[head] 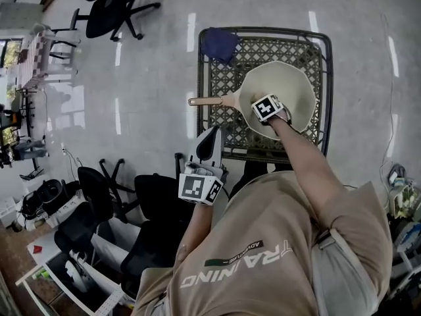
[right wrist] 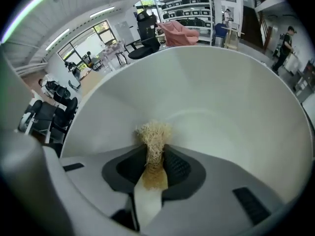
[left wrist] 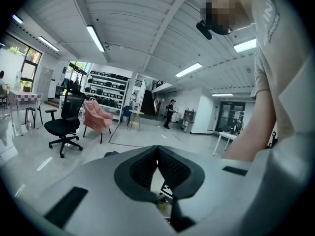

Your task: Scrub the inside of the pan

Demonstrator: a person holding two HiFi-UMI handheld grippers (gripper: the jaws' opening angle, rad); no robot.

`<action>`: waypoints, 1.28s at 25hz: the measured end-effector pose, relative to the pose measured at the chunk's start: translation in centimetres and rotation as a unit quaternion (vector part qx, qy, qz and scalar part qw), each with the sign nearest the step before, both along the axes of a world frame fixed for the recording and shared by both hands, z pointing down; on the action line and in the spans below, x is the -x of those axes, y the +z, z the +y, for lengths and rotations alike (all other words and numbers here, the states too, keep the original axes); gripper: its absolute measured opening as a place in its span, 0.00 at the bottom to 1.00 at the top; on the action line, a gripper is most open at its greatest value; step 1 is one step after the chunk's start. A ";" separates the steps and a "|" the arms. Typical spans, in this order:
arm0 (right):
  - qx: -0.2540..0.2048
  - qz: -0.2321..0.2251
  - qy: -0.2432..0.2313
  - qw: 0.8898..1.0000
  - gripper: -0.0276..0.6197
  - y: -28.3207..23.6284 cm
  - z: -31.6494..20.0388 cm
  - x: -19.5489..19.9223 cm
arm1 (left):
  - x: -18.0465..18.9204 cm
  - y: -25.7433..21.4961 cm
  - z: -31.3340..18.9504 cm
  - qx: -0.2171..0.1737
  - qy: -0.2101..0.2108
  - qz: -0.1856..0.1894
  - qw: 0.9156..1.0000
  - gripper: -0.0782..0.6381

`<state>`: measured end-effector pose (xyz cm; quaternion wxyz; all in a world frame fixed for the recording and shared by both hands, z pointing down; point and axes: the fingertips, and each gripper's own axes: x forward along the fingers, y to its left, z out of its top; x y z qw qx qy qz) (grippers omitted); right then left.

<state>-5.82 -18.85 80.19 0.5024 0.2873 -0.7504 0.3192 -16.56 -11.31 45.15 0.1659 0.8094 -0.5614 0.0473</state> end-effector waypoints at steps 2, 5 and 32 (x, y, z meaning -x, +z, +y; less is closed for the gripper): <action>-0.005 0.009 0.004 1.000 0.21 0.2 -0.5 -1.5 | 0.3 0.0 -0.1 -0.005 -0.004 0.004 1.000 0.13; -0.021 0.032 0.035 0.999 0.21 -0.1 -2.0 -4.3 | 0.2 -0.1 -0.1 -0.010 0.001 0.010 1.000 0.13; 0.034 0.074 -0.064 0.995 0.21 0.7 4.3 -2.4 | 1.5 1.0 1.1 -0.021 0.013 0.006 1.000 0.13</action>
